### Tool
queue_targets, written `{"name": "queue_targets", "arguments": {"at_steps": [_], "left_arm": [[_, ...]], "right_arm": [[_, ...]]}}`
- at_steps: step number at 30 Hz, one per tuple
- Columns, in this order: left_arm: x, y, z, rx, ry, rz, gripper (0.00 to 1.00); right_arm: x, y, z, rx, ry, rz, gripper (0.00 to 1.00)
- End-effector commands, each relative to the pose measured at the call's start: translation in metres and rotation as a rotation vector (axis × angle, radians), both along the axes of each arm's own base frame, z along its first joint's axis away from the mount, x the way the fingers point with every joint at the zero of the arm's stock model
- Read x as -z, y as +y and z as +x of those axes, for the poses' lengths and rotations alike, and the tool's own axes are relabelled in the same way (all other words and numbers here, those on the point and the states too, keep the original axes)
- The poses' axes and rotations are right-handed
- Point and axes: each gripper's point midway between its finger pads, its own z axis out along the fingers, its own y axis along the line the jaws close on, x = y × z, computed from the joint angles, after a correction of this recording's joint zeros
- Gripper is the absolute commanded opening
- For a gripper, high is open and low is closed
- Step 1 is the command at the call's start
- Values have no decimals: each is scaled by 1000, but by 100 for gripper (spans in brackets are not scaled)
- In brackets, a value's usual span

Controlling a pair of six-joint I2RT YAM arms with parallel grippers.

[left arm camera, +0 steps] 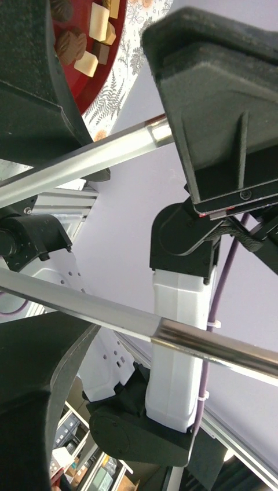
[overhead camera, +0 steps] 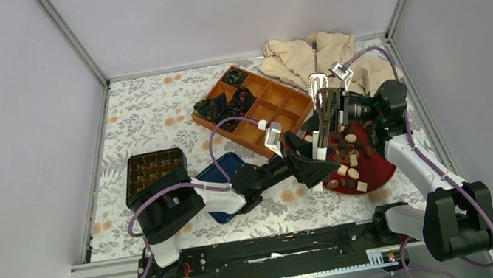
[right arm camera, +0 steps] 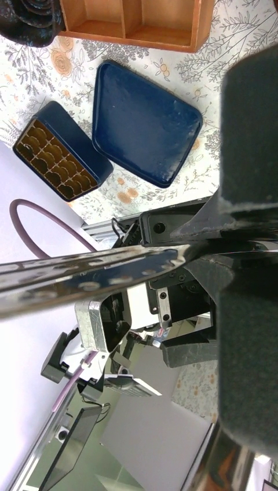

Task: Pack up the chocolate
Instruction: Pick up the clamp from the center of the board.

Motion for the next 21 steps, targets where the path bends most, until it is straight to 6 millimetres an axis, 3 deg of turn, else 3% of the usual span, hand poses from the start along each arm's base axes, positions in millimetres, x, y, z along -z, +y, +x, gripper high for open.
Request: {"name": "queue_targets", "arguments": {"at_steps": [1,13,21], "left_arm": [[-51,14,-2,-29,-39,-150,84],[-65,8,1,-10,-21,-190,83],[-69,11,2,-19,-16,-201,76]], "right_arm": [[-20,0,-2,24,-59,45,0],[-21,0,-3,31,-60,61,0],[-20,0,-4,32,-69,60,1]]}}
